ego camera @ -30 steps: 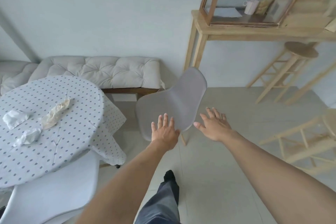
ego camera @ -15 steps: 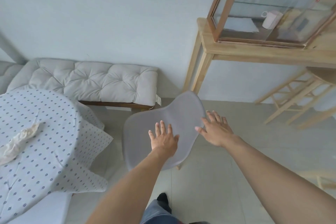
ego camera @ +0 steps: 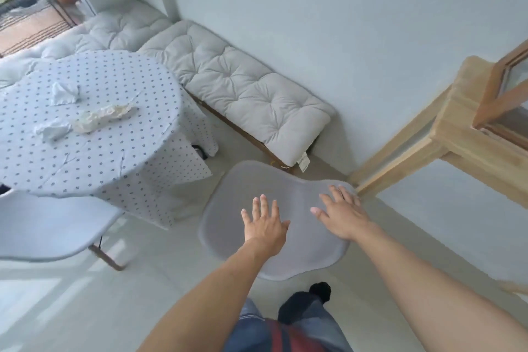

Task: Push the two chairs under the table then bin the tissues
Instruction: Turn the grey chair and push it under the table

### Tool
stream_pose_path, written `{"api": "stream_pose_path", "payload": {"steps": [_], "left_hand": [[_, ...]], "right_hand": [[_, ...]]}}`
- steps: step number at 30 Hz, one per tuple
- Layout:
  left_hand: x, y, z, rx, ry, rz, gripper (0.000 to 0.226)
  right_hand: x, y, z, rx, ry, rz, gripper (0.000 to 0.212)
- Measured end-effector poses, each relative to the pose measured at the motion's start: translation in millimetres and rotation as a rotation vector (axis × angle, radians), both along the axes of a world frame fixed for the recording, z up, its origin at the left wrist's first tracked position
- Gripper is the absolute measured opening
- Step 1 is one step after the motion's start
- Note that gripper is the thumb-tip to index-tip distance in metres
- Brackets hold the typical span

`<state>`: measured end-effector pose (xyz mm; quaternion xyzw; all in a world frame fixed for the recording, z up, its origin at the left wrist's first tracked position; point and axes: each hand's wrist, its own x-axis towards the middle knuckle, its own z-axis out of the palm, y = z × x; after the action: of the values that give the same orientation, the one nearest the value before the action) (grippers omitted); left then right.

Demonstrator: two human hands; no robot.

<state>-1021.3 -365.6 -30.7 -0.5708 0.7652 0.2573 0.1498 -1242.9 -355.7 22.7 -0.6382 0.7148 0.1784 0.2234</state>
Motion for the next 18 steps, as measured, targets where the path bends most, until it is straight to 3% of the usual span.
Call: {"api": "stream_pose_path", "payload": {"steps": [8,18], "left_hand": [[-45,57,-4,0.06,0.012,0.362,0.07],[-95,97,-3,-0.023,0.037,0.396,0.069]], "right_hand": [[-36,-30,-18,0.09,-0.034,0.304,0.073],[-75,-24,-20,0.109,-0.014,0.451,0.07]]}}
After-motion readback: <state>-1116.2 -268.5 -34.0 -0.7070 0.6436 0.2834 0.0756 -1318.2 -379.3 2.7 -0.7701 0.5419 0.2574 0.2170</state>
